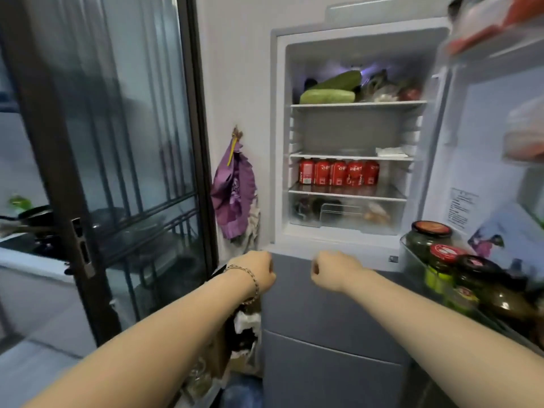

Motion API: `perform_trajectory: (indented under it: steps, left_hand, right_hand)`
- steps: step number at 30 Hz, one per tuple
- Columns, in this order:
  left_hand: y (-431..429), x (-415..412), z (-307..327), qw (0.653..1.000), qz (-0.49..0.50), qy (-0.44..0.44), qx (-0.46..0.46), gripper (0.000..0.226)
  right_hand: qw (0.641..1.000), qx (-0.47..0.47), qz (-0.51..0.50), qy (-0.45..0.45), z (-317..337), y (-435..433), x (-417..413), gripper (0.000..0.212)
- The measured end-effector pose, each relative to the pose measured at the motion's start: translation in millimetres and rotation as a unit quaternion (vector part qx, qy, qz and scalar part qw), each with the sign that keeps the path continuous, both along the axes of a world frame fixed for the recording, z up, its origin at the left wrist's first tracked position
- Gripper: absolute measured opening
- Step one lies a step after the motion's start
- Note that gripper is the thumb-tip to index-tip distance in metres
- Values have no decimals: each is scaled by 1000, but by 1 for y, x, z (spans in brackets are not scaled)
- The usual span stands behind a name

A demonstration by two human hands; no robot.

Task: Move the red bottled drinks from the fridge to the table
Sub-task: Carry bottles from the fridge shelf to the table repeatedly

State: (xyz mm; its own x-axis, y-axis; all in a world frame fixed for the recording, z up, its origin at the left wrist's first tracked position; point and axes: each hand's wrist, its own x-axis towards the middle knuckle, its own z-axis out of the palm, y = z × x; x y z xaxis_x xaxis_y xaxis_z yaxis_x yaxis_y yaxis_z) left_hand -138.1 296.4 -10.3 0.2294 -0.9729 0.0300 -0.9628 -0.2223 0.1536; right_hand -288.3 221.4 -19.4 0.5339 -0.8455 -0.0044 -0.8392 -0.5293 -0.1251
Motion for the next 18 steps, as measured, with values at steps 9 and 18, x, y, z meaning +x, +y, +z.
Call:
perform_trajectory:
  steps: [9, 18]
  left_hand:
    - [-196, 23, 16, 995, -87, -22, -35, 27]
    - [-415, 20, 26, 993, -84, 23, -75, 20]
  right_hand:
    - [990, -33, -136, -36, 14, -172, 16, 23]
    - [977, -82, -174, -96, 35, -398, 20, 21]
